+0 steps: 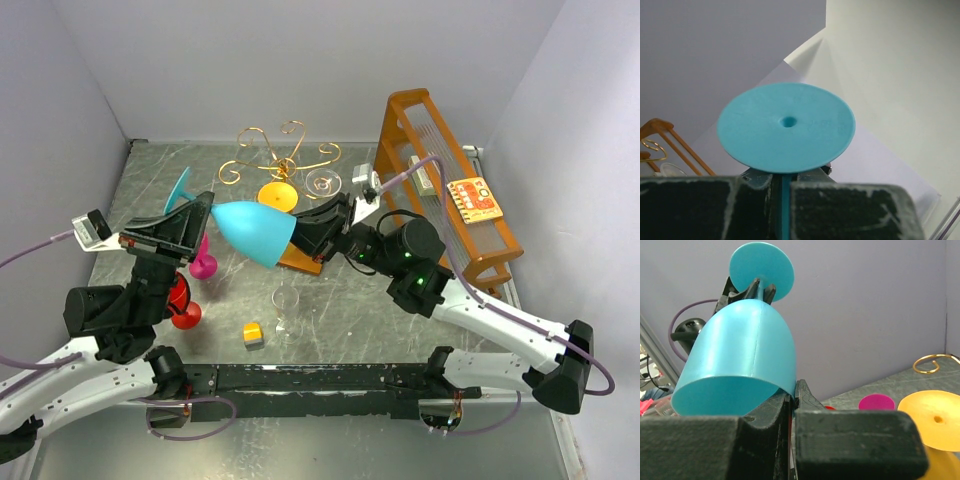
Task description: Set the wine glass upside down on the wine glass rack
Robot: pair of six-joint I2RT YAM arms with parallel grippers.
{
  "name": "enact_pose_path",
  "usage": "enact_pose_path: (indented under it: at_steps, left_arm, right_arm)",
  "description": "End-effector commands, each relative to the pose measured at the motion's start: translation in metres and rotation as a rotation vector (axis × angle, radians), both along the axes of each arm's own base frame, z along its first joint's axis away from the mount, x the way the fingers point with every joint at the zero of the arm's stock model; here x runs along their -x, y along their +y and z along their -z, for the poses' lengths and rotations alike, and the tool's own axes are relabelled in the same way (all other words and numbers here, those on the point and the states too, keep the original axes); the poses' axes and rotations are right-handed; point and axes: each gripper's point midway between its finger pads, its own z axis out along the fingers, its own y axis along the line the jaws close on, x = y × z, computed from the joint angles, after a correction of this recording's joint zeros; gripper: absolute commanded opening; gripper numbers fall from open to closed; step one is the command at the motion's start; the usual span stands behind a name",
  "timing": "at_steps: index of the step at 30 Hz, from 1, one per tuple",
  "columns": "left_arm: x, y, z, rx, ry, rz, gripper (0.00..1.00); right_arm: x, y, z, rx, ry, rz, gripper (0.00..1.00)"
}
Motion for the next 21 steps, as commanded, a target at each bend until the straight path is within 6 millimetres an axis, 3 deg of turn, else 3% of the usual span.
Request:
enact_pose_path:
  at_steps: [1,3,4,12,16,21]
  left_arm:
    - [0.0,0.005,-0.016,-0.085,-0.046,-0.081,0.07]
    - [-0.002,0.009,-0.016,-0.116,-0.036,-0.118,0.07]
    - [-0.003,0.012,-0.016,-0.13,-0.031,-0.138,0.07]
    - [-0.009,0.042,-0.013,-0.323,0.031,-0.302,0.07]
    - [-0.013,0.049,-0.003,-0.527,0.04,-0.388,0.07]
    - [-0.03,0.046,0.038,-0.887,0.083,-0.481,0.07]
  right_arm:
    - [0.012,0.001,0.0,0.021,-0.004,-0.05,0.0]
    - [0.007,0.0,0.009,0.055,0.024,-0.023,0.04]
    - [0.005,-0.002,0.001,0.051,0.024,-0.004,0.08]
    - [-0.021,-0.022,0.028,0.164,0.144,0.18,0.5]
    - [-0.031,-0.031,0.036,0.233,0.209,0.254,0.55]
    - [-0.01,-0.013,0.008,0.215,0.21,0.096,0.58]
